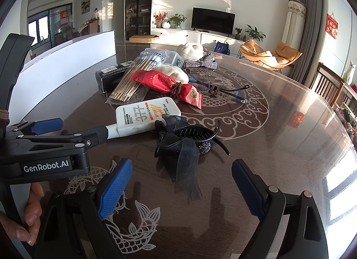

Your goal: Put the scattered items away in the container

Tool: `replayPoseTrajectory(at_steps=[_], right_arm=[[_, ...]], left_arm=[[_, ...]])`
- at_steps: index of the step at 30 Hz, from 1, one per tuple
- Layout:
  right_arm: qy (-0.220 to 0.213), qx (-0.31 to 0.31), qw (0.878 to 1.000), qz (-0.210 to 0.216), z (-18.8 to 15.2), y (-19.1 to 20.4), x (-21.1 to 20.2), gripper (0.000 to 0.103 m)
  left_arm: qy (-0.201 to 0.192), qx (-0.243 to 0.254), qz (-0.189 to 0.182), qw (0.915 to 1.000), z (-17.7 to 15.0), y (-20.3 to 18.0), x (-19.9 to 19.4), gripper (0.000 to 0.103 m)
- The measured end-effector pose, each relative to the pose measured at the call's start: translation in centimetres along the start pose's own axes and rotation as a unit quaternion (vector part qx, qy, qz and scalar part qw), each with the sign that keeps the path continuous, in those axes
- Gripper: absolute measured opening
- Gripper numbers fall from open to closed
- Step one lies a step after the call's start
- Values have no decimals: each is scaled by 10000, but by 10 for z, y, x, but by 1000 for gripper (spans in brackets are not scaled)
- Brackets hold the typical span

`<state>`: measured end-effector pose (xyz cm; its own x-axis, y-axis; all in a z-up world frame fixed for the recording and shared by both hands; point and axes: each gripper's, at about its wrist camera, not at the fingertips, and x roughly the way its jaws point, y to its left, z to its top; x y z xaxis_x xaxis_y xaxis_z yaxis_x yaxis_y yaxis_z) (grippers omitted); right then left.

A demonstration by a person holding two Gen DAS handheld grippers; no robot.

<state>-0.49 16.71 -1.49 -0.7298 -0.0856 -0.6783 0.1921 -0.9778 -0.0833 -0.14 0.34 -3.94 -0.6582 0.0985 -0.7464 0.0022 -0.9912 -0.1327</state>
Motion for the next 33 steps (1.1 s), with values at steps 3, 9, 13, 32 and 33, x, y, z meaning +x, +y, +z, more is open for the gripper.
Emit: replayPoseTrajectory(at_steps=[3, 9, 13, 32, 33], right_arm=[[2, 0, 10000, -1, 0, 0, 0, 91], [1, -1, 10000, -1, 0, 0, 0, 91], [2, -2, 10000, 1, 0, 0, 0, 91], [31, -21, 10000, 8, -1, 2, 1, 91], [31, -21, 10000, 8, -1, 2, 1, 91]], left_arm=[[0, -1, -1, 10000, 0, 0, 0, 103], [0, -1, -2, 10000, 0, 0, 0, 103], [-1, -1, -2, 10000, 0, 0, 0, 103], [1, -2, -3, 10000, 0, 0, 0, 103], [1, -2, -3, 10000, 0, 0, 0, 103]])
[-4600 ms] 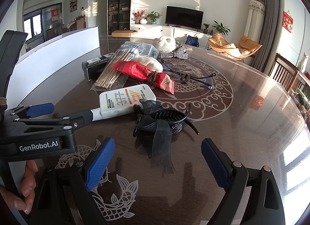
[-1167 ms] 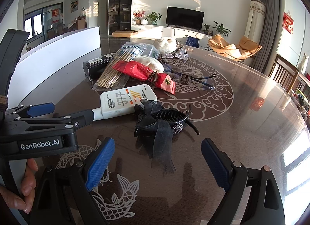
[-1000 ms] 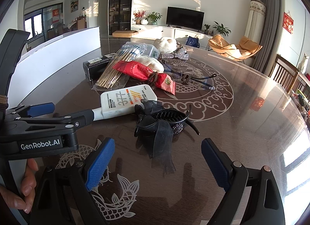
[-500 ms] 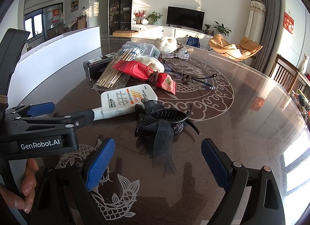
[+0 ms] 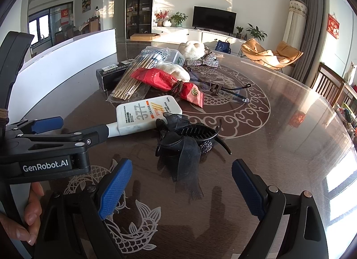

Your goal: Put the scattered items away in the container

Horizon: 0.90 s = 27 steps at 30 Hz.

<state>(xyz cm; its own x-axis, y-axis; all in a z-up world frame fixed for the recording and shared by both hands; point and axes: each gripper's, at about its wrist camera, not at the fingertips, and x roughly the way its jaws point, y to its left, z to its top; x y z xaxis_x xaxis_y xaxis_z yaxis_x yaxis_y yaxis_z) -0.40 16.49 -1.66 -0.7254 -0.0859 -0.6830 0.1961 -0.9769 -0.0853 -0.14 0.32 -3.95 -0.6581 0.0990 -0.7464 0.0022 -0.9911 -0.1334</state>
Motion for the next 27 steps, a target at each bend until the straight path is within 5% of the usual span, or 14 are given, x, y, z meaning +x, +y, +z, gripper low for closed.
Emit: replayPoseTrajectory(at_steps=[27], right_arm=[[-69, 1, 10000, 1, -2, -1, -2, 91]], left_arm=[[0, 0, -2, 10000, 0, 0, 0, 103]])
